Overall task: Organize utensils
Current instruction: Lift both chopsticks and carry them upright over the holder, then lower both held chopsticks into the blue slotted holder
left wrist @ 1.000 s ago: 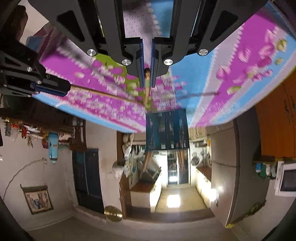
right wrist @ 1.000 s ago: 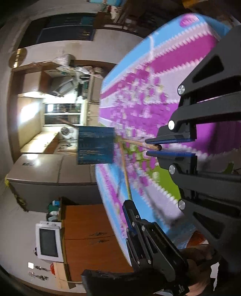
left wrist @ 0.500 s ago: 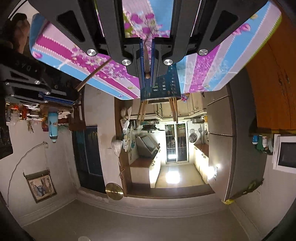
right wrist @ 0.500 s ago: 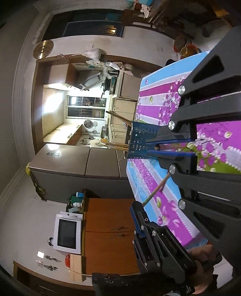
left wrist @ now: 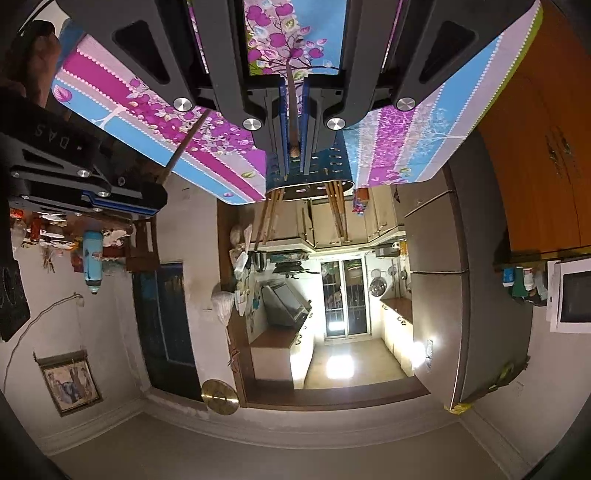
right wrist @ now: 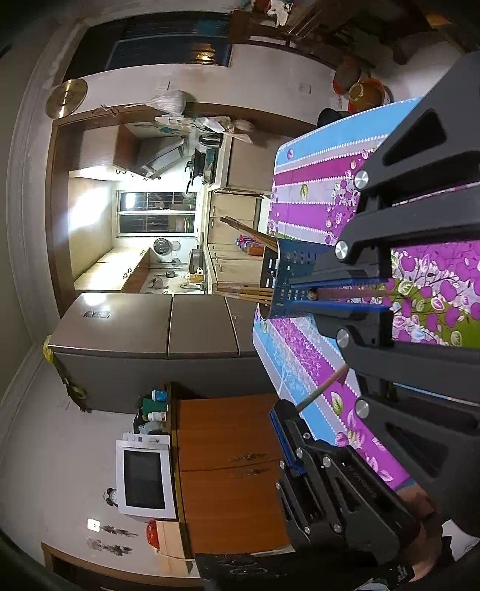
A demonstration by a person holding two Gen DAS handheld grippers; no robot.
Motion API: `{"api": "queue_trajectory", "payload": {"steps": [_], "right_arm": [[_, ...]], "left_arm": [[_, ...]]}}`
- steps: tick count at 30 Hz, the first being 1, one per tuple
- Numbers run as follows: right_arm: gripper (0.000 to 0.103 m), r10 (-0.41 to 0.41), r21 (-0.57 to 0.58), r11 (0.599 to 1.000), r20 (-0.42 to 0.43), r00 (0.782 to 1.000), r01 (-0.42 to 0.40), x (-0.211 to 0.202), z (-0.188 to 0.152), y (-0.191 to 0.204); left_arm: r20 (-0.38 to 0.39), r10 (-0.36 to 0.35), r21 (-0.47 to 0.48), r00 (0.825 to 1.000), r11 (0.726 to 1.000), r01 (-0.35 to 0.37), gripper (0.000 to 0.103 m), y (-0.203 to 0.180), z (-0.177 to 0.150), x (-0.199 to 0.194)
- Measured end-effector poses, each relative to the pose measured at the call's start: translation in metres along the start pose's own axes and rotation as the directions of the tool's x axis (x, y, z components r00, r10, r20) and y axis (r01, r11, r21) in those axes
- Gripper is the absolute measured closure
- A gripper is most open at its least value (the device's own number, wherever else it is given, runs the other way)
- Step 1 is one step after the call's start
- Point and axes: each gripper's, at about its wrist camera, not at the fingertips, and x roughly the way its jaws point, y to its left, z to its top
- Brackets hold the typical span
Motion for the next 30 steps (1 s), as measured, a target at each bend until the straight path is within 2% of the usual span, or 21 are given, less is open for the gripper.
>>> {"api": "queue_trajectory", "payload": {"steps": [8,19,30], "right_arm": [[0.098,0.005,-0.012,1.000,0.009,1.000,-0.005,0.002,0.015,0.003],[0.098,0.006,-0.033,0.999,0.027,1.000,-0.005,0.005,0.040,0.000],[0.098,0.040,-0.015,0.999,0.014,0.999,-0.040,0.028,0.070,-0.010]], "left_arm": [[-0.029,0.025,0.013,0.999,1.000,-0.025,0.096,0.004,0.013,0.008],[-0.070,0.020,0.015,0.997,1.000,-0.019,0.096,0.008,0.025,0.019],[-0.079,0.010,0.017,0.997,1.000,-0.008,0.096,0.017,0.045,0.033]]}}
